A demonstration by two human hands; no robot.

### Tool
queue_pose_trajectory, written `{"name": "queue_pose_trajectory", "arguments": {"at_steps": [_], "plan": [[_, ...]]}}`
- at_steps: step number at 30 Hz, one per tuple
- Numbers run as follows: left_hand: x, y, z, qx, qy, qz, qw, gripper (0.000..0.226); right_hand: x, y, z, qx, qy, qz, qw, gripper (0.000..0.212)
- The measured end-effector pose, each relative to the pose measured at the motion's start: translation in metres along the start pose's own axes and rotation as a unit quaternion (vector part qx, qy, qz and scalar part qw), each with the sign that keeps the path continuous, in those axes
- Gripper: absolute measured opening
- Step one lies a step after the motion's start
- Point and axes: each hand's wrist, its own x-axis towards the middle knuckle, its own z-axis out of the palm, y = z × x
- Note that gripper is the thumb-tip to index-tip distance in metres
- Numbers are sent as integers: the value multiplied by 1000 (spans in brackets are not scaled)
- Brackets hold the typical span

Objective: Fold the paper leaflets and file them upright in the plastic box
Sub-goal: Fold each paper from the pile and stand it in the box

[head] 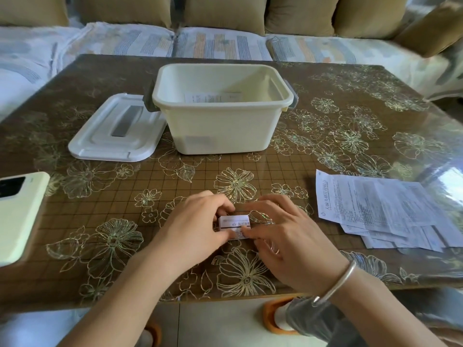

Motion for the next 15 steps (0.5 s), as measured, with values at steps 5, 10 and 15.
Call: {"name": "queue_pose_trajectory", "arguments": {"at_steps": [5, 10, 15], "plan": [[10, 5, -9, 14, -43, -15, 999, 33, 27, 5, -3, 50, -43, 58, 996, 31], [4, 11, -7, 66, -5, 14, 998, 25, 52, 3, -8, 47, -105, 38, 993, 28], [-2, 12, -13, 57, 49, 41, 996, 22, 57, -1, -16, 56, -104, 30, 993, 15]]}}
